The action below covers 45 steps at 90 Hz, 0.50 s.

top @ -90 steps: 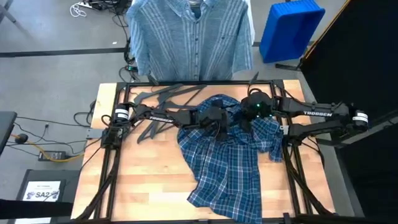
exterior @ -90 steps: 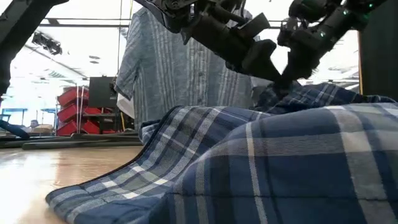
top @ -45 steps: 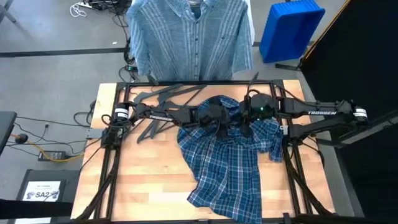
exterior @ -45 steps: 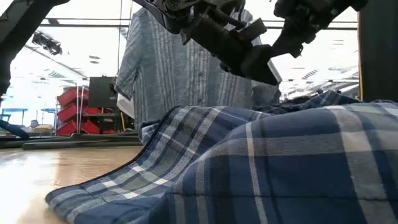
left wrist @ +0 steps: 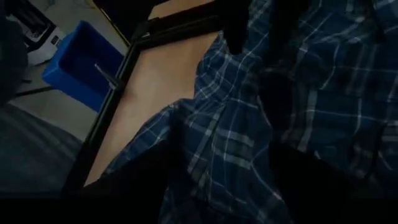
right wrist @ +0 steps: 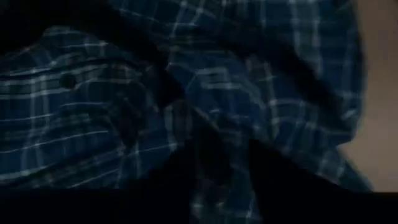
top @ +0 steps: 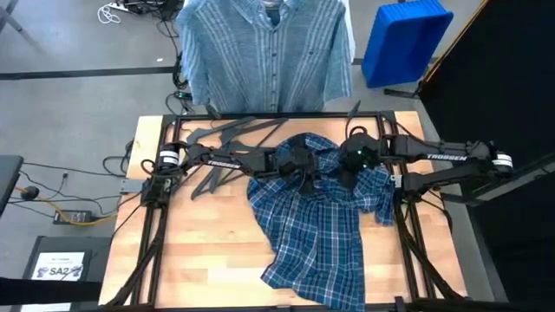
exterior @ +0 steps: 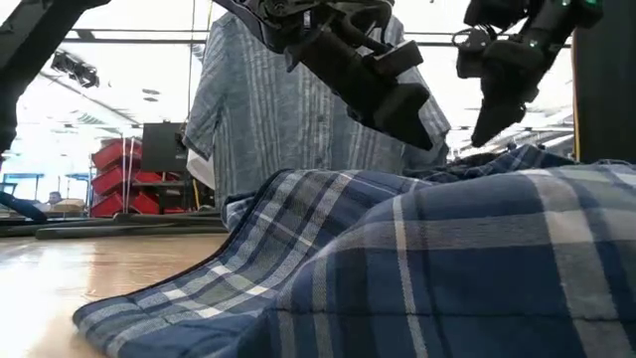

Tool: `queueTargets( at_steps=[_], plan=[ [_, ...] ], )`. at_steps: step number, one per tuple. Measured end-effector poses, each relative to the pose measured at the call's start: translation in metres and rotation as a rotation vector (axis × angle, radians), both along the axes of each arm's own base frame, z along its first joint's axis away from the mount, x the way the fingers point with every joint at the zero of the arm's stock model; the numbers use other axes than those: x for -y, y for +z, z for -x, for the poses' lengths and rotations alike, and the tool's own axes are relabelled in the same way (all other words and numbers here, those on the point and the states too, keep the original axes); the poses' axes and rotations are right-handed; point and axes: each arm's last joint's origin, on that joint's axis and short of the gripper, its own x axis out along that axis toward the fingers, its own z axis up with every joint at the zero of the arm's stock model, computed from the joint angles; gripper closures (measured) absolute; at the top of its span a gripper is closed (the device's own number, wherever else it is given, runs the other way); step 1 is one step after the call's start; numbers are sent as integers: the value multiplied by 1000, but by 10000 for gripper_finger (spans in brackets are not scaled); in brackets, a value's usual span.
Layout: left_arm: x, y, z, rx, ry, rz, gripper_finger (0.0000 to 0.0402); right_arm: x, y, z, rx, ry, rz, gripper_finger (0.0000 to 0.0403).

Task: Hang clothes
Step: Insert the black hanger into the blue shirt

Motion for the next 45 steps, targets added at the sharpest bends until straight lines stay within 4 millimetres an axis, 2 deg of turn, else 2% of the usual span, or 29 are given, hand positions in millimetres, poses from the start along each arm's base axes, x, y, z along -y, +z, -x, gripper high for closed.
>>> queueTargets(
  at_steps=[17,27,37,45],
  plan=[
    [0,1,0,9,0,0,151,0,-27,6,-55,-18,-21,190],
    [0,1,0,9,1,1,151,4,-45,10,-53,-56,-28,163],
    [0,1,0,9,1,1,151,10,-58,12,-19,-90,-20,158],
    [0,1,0,9,1,2,151,14,-62,13,3,-88,3,183]
  ],
)
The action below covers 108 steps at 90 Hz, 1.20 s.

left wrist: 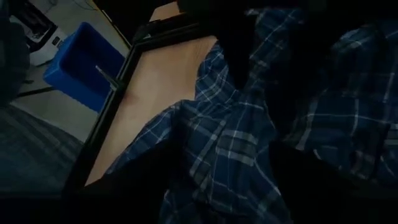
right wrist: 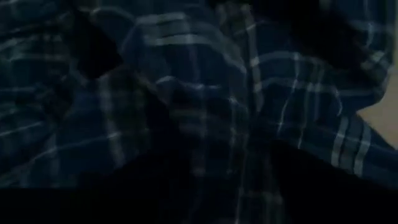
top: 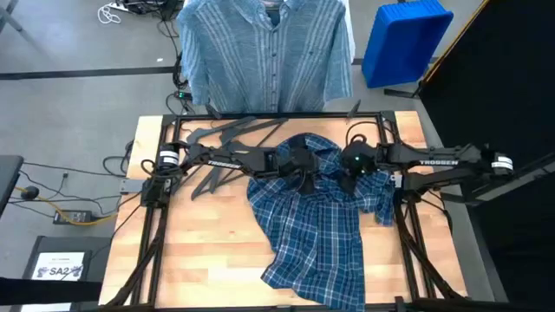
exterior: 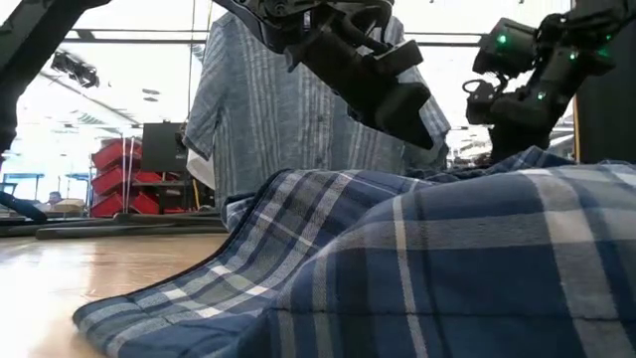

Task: Hang clothes
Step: Insert the black hanger into the blue shirt

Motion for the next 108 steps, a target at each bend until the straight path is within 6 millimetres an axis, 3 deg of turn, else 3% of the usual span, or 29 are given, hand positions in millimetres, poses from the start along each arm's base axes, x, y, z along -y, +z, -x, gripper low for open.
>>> queueTargets(
  at_steps=[8,19,24,38,58,76,108],
  plan=[
    [0,0,0,5,6,11,151,3,1,-1,18,23,31,243],
    [0,0,0,5,6,12,151,7,3,-3,38,59,71,365],
    [0,0,0,5,-5,19,151,8,5,-4,55,76,93,388],
    [1,3,-2,38,-15,23,151,11,12,-9,109,84,140,401],
    [5,19,-6,114,-17,34,151,8,44,-23,164,122,271,403],
    [4,22,-7,124,8,31,151,0,69,-32,233,183,318,403],
    [-1,19,-3,77,144,-15,151,-17,83,-39,271,247,356,403]
  ],
)
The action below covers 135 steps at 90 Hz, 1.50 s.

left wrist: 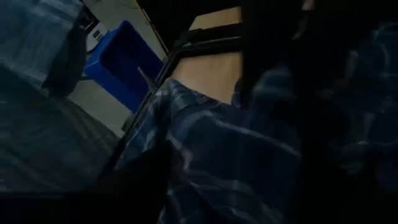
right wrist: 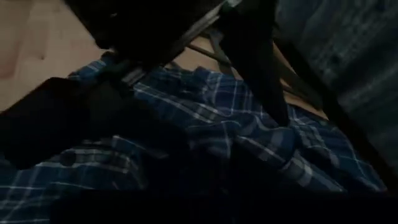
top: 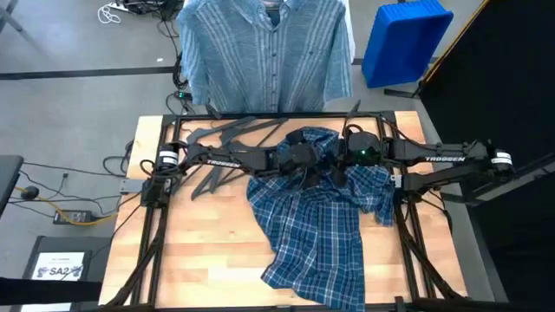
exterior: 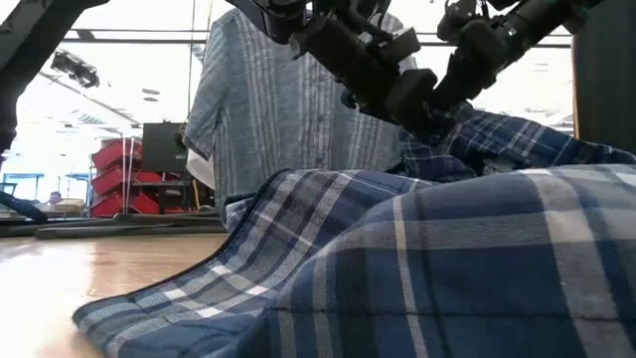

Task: Hang clothes
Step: Insert the black hanger into the blue shirt

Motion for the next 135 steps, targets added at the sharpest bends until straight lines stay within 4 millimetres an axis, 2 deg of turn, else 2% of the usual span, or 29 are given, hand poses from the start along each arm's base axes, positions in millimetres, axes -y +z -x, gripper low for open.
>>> queueTargets(
  at_steps=[19,32,43,59,64,87,106,135],
  plan=[
    [0,1,0,12,13,-8,155,-7,1,-2,7,21,38,403],
    [-3,2,1,13,93,-49,186,-9,3,-3,16,6,61,403],
    [-4,2,2,-8,132,-100,242,-9,3,-2,14,-12,72,403],
    [-4,2,2,-24,134,-123,369,-9,3,-2,14,-14,73,403],
    [-4,2,2,-23,135,-124,390,-9,3,-2,15,-14,73,403],
    [-4,3,2,-29,131,-138,401,-8,8,-5,62,-1,113,403],
    [-6,1,3,-55,172,-160,402,-2,11,-6,83,-64,163,400],
    [-19,-1,6,-77,208,-166,402,13,12,-3,82,-127,163,361]
  ],
)
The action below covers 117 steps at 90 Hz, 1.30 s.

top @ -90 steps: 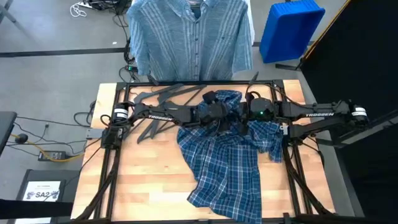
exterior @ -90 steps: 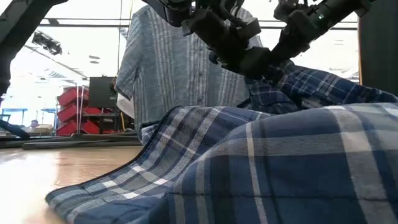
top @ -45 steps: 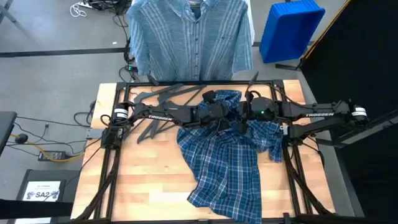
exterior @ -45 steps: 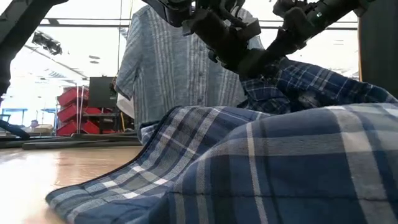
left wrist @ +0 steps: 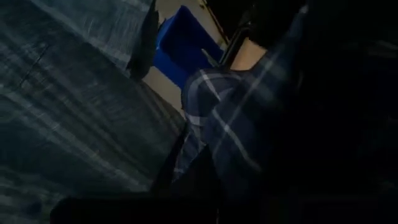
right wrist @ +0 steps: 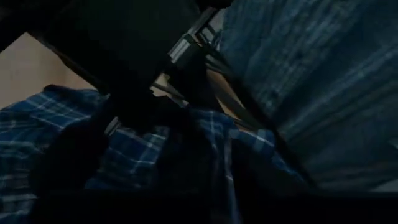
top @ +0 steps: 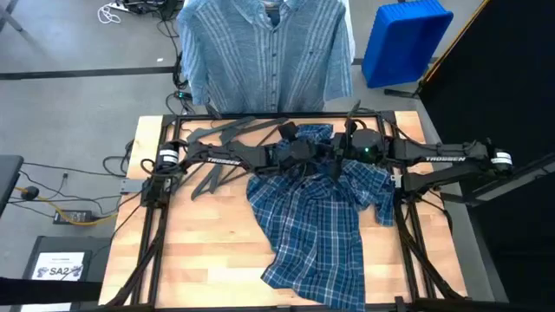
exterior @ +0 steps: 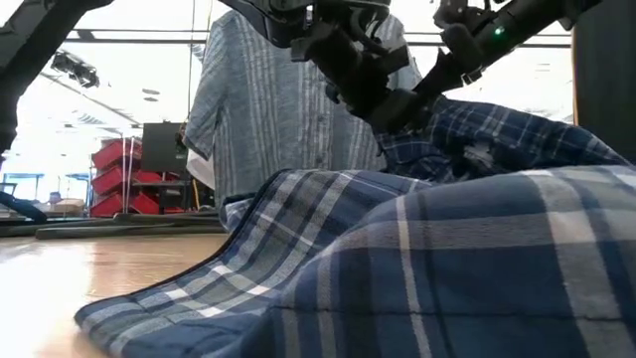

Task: Hang clothes
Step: Insert the black hanger into the blue shirt

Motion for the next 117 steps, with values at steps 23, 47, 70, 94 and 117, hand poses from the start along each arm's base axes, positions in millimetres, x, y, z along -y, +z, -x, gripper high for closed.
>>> queueTargets(
  at_steps=[23,47,70,94,117],
  plan=[
    [-2,-3,2,-37,2,7,402,6,-1,1,-3,-7,-12,338],
    [-4,-4,3,-52,8,10,402,6,-1,2,-5,-8,-13,332],
    [-5,-7,5,-89,37,-3,402,6,-2,3,-40,-20,13,330],
    [-6,-7,7,-111,88,-31,402,8,-3,7,-78,-97,54,327],
    [-16,-7,9,-75,141,-12,402,4,14,27,0,-125,74,319]
  ],
)
